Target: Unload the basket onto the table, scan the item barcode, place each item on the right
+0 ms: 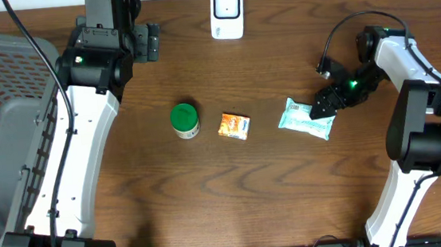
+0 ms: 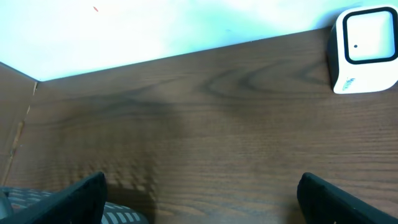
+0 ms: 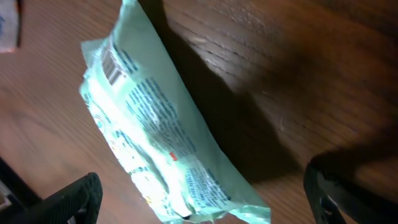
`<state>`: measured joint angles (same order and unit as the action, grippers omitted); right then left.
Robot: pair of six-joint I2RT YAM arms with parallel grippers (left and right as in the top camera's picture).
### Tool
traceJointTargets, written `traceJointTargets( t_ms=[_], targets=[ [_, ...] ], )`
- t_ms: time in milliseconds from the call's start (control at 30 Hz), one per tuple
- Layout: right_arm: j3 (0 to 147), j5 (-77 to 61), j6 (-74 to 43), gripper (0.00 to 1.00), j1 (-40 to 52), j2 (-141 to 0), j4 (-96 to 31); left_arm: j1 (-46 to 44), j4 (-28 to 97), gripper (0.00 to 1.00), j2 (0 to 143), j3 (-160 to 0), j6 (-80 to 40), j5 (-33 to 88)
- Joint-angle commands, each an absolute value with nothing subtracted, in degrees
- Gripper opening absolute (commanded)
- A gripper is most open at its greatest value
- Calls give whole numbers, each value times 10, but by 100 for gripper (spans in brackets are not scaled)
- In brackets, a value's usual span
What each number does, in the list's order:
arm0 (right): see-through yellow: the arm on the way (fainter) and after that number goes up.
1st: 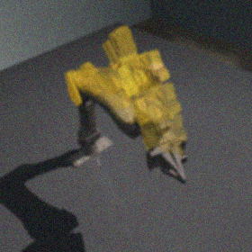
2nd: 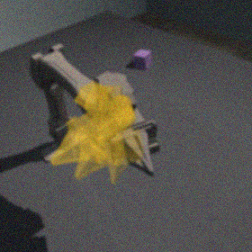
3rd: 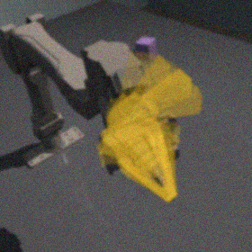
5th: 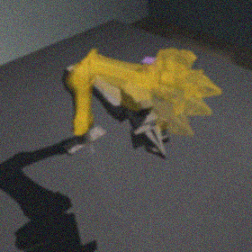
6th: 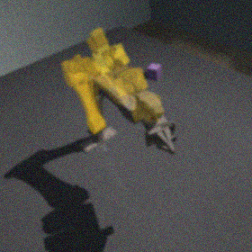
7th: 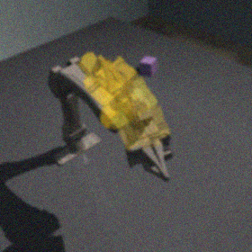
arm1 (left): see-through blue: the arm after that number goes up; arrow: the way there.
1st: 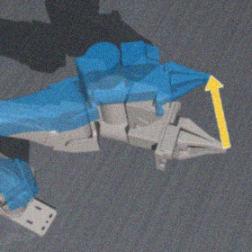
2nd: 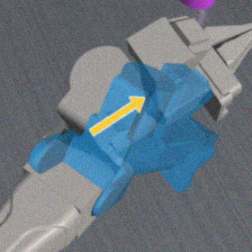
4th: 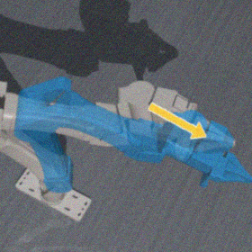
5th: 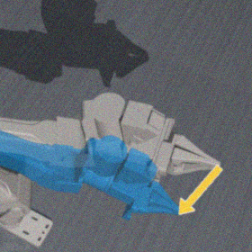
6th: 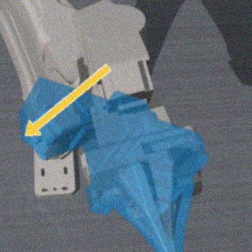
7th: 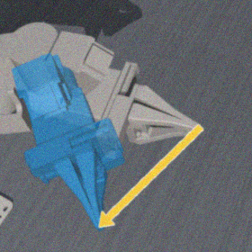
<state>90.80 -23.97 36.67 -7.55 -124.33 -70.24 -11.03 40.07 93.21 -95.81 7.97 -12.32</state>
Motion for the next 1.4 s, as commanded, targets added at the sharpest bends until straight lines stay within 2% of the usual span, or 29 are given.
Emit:
traceJointTargets(
  t_ms=[0, 300, 600, 800, 833, 900, 933, 967, 1067, 1100, 1367],
  targets=[
    [921, -226, 384, 99, -77, -1250, -698, -109, 401, 98, 924, -958, 83, -126],
    [921, -230, 384, 99, -69, -1298, -689, -109, 401, 98, 924, -958, 83, -126],
    [921, -226, 393, 89, -57, -1376, -745, -109, 401, 98, 924, -958, 83, -126],
    [913, -223, 393, 76, -52, -1394, -756, -109, 401, 98, 924, -958, 83, -126],
    [910, -223, 393, 73, -52, -1394, -755, -109, 401, 98, 924, -958, 83, -126],
    [904, -223, 393, 58, -51, -1394, -753, -109, 401, 98, 924, -958, 83, -126],
    [901, -223, 393, 43, -51, -1394, -750, -109, 401, 98, 924, -958, 83, -126],
    [899, -223, 393, 32, -51, -1394, -750, -109, 401, 98, 924, -958, 83, -126],
    [897, -226, 382, 13, -51, -1394, -747, -109, 401, 98, 924, -958, 83, -126],
    [897, -229, 371, 1, -51, -1394, -743, -109, 401, 98, 924, -958, 83, -126],
    [954, -318, 356, 1, -51, -1383, -783, -109, 401, 98, 924, -958, 83, -126]
  ],
)
